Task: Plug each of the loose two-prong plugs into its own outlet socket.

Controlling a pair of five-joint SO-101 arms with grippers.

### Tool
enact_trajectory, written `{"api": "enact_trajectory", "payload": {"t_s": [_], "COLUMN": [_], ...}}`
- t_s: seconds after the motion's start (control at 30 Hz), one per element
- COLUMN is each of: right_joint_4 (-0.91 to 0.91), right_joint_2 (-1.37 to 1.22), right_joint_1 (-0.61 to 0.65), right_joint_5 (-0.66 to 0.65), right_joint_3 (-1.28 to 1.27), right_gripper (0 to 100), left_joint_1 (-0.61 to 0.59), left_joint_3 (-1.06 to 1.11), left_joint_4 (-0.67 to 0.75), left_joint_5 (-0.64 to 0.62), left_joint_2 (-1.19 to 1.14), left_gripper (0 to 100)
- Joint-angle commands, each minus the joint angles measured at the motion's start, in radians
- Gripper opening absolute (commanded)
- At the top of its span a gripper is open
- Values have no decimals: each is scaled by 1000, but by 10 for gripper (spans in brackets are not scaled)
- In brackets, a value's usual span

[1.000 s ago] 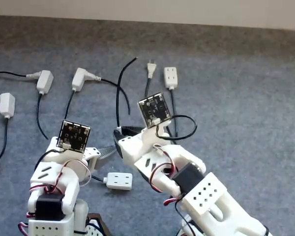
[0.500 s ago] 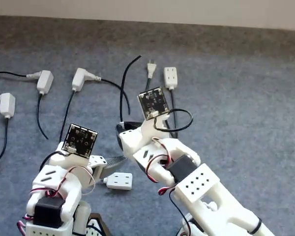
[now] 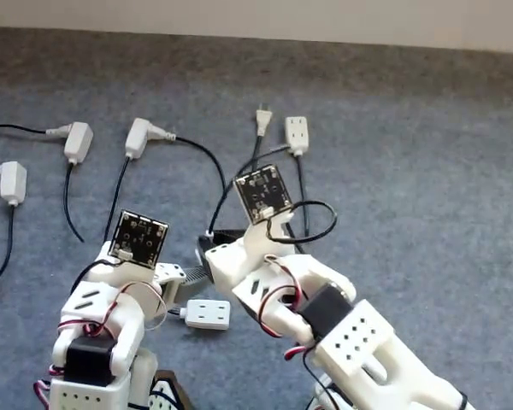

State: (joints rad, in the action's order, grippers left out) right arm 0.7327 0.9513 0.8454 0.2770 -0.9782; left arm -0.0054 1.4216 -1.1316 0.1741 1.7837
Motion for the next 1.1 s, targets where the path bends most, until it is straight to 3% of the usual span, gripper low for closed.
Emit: {"api": "enact_trajectory", "payload": {"t_s": [0.0, 0.2, 0.7, 0.93, 1.07], "right_joint_4": [48, 143, 427, 432, 440], "right_joint_2": [62, 114, 162, 160, 131], "right_joint_1": [7, 5, -42, -48, -48], "right_joint_5": [-101, -368, -508, -545, -548], "right_joint_3": [59, 58, 62, 62, 64], "right_gripper": [5, 5, 6, 6, 6], "left_joint_1": [-18, -18, -59, -67, -214], "left_joint_3": [-4, -2, -1, 5, 30], "left_joint_4": [21, 21, 43, 48, 123], "left_joint_5": [-5, -5, -5, -5, -17], "left_joint_2": [-4, -4, -4, -4, -7], "left_gripper": [454, 454, 454, 454, 454]}}
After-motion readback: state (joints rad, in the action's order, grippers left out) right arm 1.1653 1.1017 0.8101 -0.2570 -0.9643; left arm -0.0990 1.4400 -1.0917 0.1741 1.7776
